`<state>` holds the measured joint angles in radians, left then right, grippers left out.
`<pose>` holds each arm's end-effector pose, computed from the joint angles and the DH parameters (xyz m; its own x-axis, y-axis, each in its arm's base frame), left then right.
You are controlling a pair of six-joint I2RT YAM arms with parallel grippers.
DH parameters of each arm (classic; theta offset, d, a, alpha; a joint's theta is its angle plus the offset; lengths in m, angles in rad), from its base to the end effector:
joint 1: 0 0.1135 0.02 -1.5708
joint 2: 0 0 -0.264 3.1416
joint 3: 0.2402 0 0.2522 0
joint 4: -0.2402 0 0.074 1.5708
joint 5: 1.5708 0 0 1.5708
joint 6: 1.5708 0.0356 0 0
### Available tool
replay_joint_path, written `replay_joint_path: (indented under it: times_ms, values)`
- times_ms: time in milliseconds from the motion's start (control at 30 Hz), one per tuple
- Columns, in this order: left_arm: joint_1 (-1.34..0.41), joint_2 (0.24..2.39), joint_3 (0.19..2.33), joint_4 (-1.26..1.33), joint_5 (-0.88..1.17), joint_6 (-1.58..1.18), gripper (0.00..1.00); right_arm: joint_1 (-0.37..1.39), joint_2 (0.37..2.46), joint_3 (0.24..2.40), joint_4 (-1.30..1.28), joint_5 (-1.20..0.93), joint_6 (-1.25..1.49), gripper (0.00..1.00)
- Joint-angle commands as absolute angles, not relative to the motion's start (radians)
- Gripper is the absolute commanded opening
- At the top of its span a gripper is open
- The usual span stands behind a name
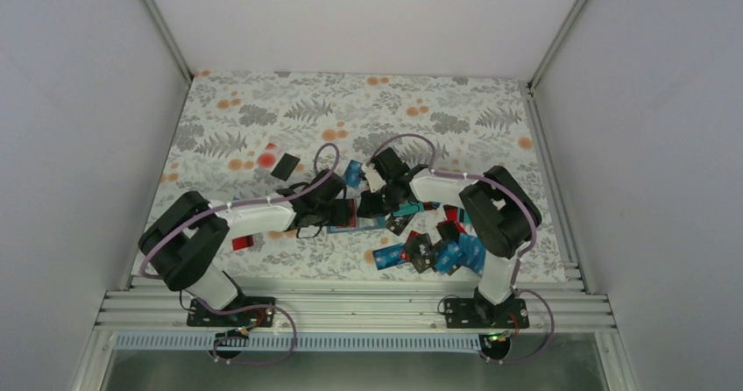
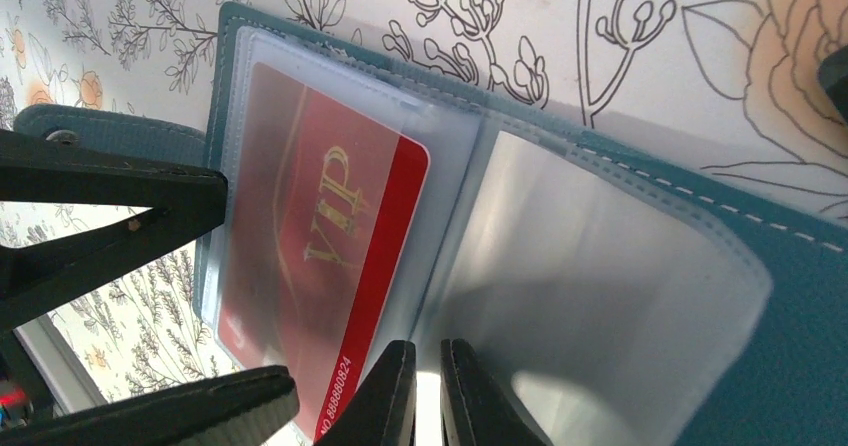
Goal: Put the credit cards into the card holder
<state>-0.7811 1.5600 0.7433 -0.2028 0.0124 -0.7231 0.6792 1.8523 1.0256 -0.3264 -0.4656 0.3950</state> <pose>0.2028 -0.2017 0.1467 -0.9225 -0.0172 -0.3857 0.1310 0.9258 -0.3545 0.2594 0.2300 0.1308 -0.9269 -0.3064 -0.2165 -0.3752 0.7571 0.5349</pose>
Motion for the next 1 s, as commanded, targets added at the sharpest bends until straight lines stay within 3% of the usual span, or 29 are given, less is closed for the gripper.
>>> replay_joint_path:
  times_ms: [0, 467, 967]
  values:
    - [-0.777, 1.585, 0.762, -0.207, 0.024, -0.736, 0.63, 0.671, 1.873, 1.007, -0.313, -0.465, 0.382, 0.09]
    - [-0.777, 1.546, 0.755, -0.114, 0.117, -0.758, 0.64, 0.670, 1.896, 0.995, -0.302, -0.471, 0.382, 0.07]
    - [-0.783, 1.550, 0.863, -0.300, 0.033, -0.735, 0.56, 0.670, 1.894, 1.003, -0.312, -0.458, 0.376, 0.06]
